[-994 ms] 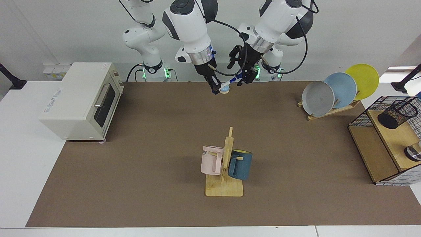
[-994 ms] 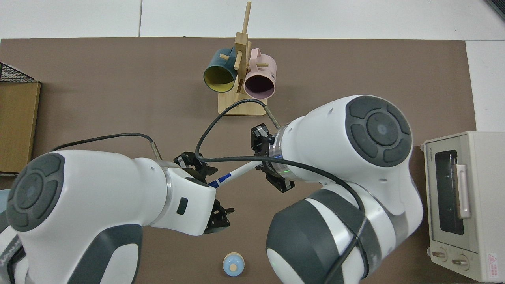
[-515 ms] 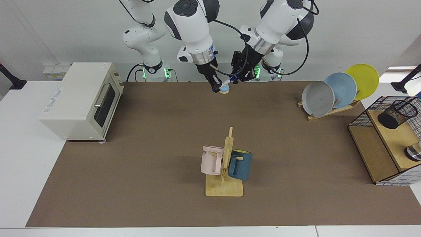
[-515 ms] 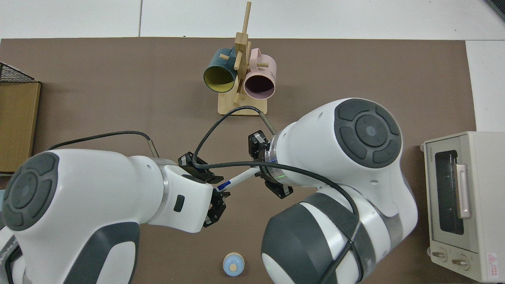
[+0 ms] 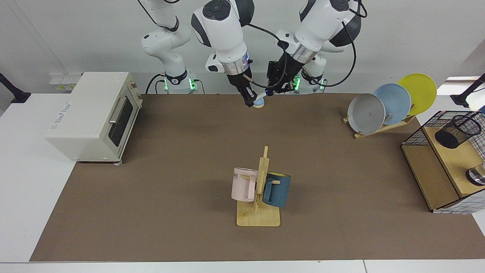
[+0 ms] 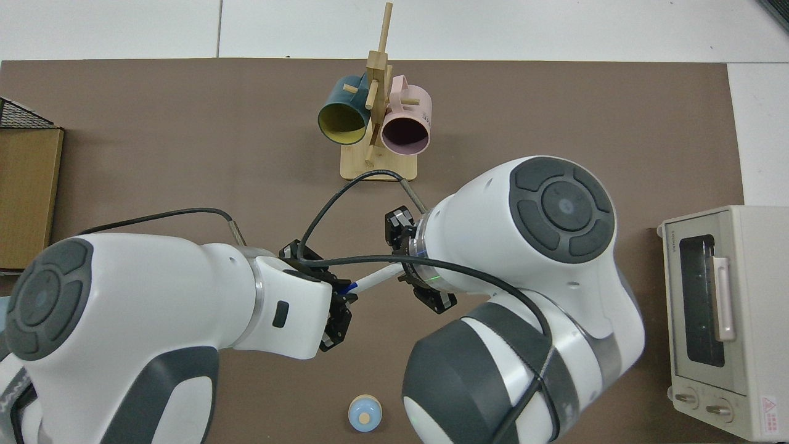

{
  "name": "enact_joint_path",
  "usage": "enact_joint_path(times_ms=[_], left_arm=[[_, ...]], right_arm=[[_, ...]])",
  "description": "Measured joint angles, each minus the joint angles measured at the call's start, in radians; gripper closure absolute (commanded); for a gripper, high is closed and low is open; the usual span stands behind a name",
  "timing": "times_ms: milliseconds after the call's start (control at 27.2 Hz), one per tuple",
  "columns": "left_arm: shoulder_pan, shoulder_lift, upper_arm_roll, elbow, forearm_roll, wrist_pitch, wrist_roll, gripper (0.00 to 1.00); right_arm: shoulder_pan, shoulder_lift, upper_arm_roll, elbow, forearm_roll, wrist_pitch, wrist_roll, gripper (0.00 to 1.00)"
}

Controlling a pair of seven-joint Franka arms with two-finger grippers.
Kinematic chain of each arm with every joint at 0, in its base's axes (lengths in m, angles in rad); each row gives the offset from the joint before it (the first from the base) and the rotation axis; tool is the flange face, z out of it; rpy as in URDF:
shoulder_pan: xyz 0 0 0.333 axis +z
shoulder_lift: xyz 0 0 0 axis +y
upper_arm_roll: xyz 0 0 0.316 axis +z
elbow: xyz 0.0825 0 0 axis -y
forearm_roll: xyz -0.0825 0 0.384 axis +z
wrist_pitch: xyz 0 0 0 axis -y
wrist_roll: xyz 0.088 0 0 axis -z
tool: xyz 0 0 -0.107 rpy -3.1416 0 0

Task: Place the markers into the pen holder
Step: 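Close the left gripper on the marker while the right gripper holds it, then open the right gripper and withdraw while the left gripper holds the marker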

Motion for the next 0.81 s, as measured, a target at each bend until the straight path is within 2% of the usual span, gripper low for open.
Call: enact_joint_path(times_ms=[184, 331, 663, 810], left_arm=[[0.0, 0.0, 0.0, 0.0, 0.0, 0.0, 0.0, 1.0], [0.0, 0.0, 0.0, 0.0, 0.0, -0.001, 0.0, 1.0], [0.003, 0.0, 0.008, -0.001, 0.027, -0.003, 0.0, 1.0], [0.004, 0.0, 0.015, -0.001, 0.051, -0.004, 0.0, 1.0]], right_arm=[[0.0, -0.001, -0.002, 0.002, 0.0, 0.0, -0.027, 0.0], [-0.002, -0.007, -0.011, 0.005, -0.004, -0.005, -0.126, 0.0], [-0.08, -0.037, -0.029, 0.007, -0.014, -0.088, -0.492, 0.0], [-0.141, -0.055, -0.033, 0.01, -0.09, -0.159, -0.749, 0.0]])
